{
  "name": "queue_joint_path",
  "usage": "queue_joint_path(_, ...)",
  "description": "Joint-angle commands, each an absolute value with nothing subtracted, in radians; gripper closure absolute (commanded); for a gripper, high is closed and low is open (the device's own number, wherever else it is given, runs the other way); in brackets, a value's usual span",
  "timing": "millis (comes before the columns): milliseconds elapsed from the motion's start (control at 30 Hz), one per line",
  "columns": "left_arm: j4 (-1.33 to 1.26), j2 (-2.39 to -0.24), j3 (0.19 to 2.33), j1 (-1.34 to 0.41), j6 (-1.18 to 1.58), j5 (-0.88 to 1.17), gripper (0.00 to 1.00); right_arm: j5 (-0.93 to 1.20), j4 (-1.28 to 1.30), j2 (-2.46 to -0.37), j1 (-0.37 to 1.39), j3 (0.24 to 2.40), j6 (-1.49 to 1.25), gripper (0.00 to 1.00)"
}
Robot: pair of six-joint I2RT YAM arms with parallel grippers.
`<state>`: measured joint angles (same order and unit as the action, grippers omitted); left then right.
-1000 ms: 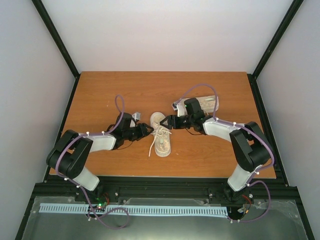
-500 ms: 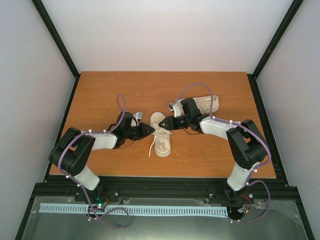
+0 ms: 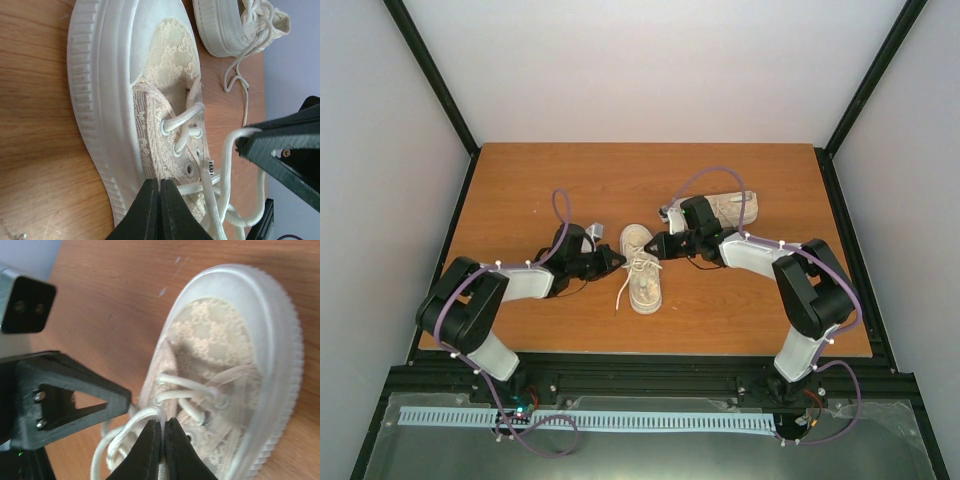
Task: Tie the shoes
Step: Tie the shoelace on the shoe.
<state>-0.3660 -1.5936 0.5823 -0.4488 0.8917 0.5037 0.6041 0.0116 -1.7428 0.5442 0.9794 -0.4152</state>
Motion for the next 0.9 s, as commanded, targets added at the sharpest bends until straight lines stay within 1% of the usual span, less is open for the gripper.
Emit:
queue_joint_path(0,-0.338,-1.543,0.566,-0.439,0.856,0.447,0.99,0.472,0.007,-1.718,0.528,0.984,-0.458,0.97)
queue_joint_path(400,-0.289,-1.477,0.487,-0.425,0.832,0.376,0.99,0.377,-0.001,-1.737,0.477,0.950,-0.487,0.97)
queue_joint_path(567,-0.286,-1.471,0.488,-0.423,0.821,0.389,0.99,0.385,-0.003,-1.741,0.472,0.952,-0.481,0.97)
queue_joint_path(667,-0.291,-1.485,0.509,-0.423,0.802,0.434,0.99,0.439,-0.018,-1.737,0.472,0.960,-0.458,0.97)
queue_joint_path(700,-0.288,-1.491,0.519,-0.423,0.792,0.448,0.99,0.450,-0.014,-1.733,0.472,0.966,-0.447,0.93)
queue_joint_path(733,-0.285,-1.497,0.530,-0.423,0.783,0.461,0.99,0.457,-0.009,-1.726,0.472,0.971,-0.437,0.85)
queue_joint_path(800,-0.281,-1.506,0.551,-0.423,0.769,0.484,0.99,0.457,-0.002,-1.700,0.471,0.971,-0.420,0.63)
queue_joint_path(867,-0.263,-1.517,0.577,-0.423,0.749,0.500,0.99,0.445,-0.002,-1.661,0.462,0.955,-0.413,0.45)
